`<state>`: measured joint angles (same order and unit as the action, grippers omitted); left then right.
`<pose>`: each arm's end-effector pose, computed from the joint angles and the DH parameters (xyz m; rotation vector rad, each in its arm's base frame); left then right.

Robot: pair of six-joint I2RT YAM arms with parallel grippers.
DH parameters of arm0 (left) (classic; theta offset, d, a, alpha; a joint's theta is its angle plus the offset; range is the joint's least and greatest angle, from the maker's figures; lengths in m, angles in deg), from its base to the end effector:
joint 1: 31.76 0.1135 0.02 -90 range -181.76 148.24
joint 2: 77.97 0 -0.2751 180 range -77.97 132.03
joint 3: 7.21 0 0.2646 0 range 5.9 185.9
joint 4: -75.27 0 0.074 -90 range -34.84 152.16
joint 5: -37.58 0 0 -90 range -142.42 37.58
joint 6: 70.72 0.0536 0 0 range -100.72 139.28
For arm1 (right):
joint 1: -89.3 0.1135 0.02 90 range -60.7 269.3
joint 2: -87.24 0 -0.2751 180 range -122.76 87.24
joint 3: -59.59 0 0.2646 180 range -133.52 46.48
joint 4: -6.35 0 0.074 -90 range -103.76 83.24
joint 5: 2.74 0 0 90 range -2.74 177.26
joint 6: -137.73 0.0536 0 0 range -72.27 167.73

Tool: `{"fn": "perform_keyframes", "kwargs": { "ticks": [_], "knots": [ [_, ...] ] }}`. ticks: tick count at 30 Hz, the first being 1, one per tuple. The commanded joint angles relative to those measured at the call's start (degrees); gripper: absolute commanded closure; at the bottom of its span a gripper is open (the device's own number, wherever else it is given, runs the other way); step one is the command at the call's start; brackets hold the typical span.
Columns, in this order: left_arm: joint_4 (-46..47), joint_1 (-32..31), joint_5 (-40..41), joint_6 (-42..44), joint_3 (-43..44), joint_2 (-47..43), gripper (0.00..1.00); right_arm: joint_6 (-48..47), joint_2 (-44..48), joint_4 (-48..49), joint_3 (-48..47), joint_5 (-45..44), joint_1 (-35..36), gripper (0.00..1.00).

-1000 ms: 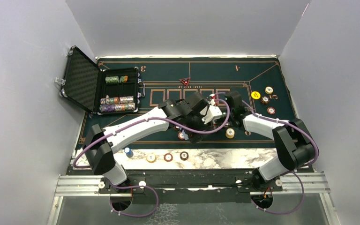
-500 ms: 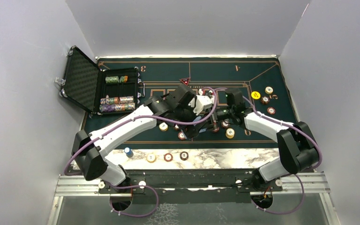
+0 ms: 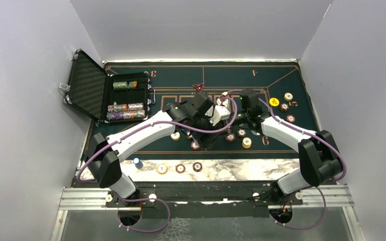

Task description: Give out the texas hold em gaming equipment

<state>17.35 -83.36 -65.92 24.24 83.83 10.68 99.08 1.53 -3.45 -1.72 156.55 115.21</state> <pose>0.2071 -0.2815 0.2956 1.3236 2.2576 -0.6054 0.2635 0.1837 0.2263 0.3097 -2.3925 -1.9718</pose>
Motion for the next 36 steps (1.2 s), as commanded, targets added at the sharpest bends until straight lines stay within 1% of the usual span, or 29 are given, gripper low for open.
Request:
{"fn": "perform_keyframes", "kwargs": {
  "ticks": [1, 3, 5, 6, 9, 10, 13, 14, 18, 21, 22, 24, 25, 26, 31, 34, 36],
  "knots": [
    [1.2, -0.1, 2.2, 1.6, 0.8, 0.1, 0.25, -0.5, -0.2, -1.4, -2.1, 2.0, 0.5, 0.99],
    [1.2, -0.1, 3.3, 2.3, 0.6, -0.6, 0.34, -0.7, -0.1, -1.8, -2.0, 2.0, 0.5, 0.99],
    [1.1, -0.1, 3.8, 2.7, 0.6, -1.2, 0.35, -0.9, -0.1, -2.1, -1.8, 2.0, 0.6, 0.99],
    [1.1, -0.1, 3.6, 2.8, 0.5, -1.4, 0.32, -1.1, -0.2, -2.5, -1.7, 1.9, 0.6, 0.99],
    [1.1, -0.1, 3.1, 2.9, 0.6, -1.6, 0.17, -1.3, -0.4, -2.7, -1.9, 1.8, 0.8, 0.99],
    [1.2, -0.1, 2.8, 2.8, 0.6, -1.5, 0.14, -1.4, -0.5, -2.8, -2.0, 1.7, 1.0, 0.99],
    [1.2, -0.1, 1.9, 2.4, 1.0, -1.0, 0.11, -1.4, -0.6, -2.8, -2.2, 1.5, 1.2, 0.99],
    [1.2, -0.1, 1.5, 2.4, 1.2, -0.8, 0.13, -1.4, -0.8, -2.9, -2.2, 1.5, 1.3, 0.99],
    [1.2, -0.1, 1.8, 2.7, 1.1, -0.6, 0.36, -1.4, -0.5, -2.9, -2.3, 1.8, 1.4, 0.99],
    [1.3, -0.1, 2.3, 3.2, 0.9, -1.0, 0.56, -1.0, -0.7, -2.3, -2.3, 2.5, 1.5, 0.99],
    [1.3, -0.1, 2.3, 3.4, 1.0, -1.1, 0.63, -1.2, -0.8, -2.3, -2.4, 2.6, 1.5, 0.99],
    [1.2, -0.1, 2.3, 3.7, 1.1, -1.2, 0.84, -1.5, -1.0, -2.3, -2.5, 2.5, 1.5, 0.98],
    [1.3, -0.1, 2.7, 3.4, 1.0, -1.4, 0.94, -1.6, -1.2, -2.2, -2.6, 2.3, 1.5, 0.96],
    [1.3, -0.1, 3.2, 3.1, 0.8, -1.5, 1.0, -1.7, -1.4, -2.1, -2.6, 1.9, 1.5, 0.92],
    [1.9, -0.1, 6.2, 2.0, -0.2, -1.1, 1.0, -0.4, -4.0, 1.9, -2.9, 1.6, 1.5, 0.73],
    [2.3, -0.1, 8.3, 1.4, -0.2, -1.1, 1.0, -0.1, -5.6, 3.3, -3.4, 1.3, 1.5, 0.7],
    [3.0, -0.1, 8.9, 1.5, -1.3, -1.4, 1.0, 0.2, -6.5, 4.2, -3.6, 1.5, 1.5, 0.61]
  ]
}}
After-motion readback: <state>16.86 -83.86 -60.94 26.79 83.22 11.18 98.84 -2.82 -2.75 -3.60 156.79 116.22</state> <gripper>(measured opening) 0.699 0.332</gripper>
